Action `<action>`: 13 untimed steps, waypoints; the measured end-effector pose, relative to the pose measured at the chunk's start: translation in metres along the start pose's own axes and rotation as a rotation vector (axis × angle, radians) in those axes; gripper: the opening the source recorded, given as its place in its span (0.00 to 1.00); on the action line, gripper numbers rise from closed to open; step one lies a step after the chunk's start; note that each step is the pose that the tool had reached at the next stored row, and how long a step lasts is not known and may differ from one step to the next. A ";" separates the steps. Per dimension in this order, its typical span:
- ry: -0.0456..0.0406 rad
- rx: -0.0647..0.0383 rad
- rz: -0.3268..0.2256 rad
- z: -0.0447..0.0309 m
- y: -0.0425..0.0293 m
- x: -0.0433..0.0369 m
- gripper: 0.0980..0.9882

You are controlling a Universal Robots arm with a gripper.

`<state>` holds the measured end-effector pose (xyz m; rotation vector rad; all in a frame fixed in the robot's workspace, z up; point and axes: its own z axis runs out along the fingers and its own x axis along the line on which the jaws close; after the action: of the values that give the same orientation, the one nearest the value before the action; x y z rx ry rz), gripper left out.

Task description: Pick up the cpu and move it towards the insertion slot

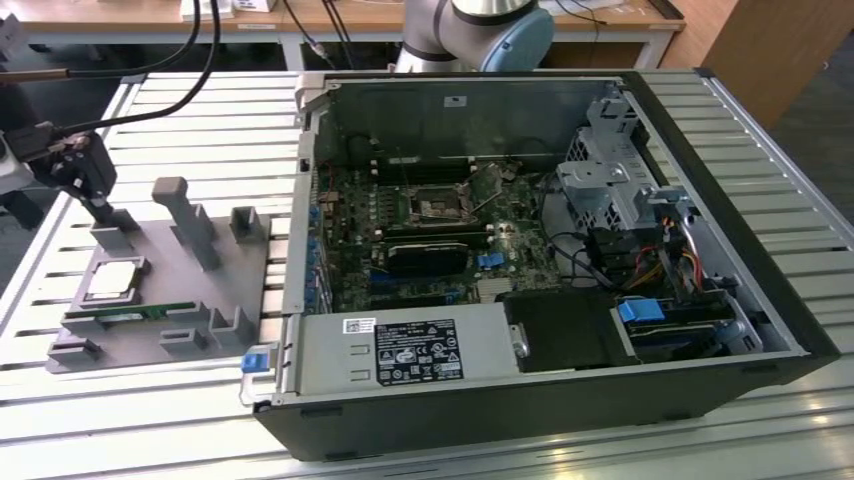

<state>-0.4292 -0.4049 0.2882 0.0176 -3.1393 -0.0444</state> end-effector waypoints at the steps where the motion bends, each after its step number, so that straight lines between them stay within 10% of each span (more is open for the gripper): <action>1: 0.0000 0.000 0.000 0.0003 0.0000 0.0000 0.68; 13: -0.0001 0.000 0.000 0.0038 -0.0001 0.0003 0.68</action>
<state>-0.4295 -0.4049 0.2844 0.0177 -3.1394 -0.0445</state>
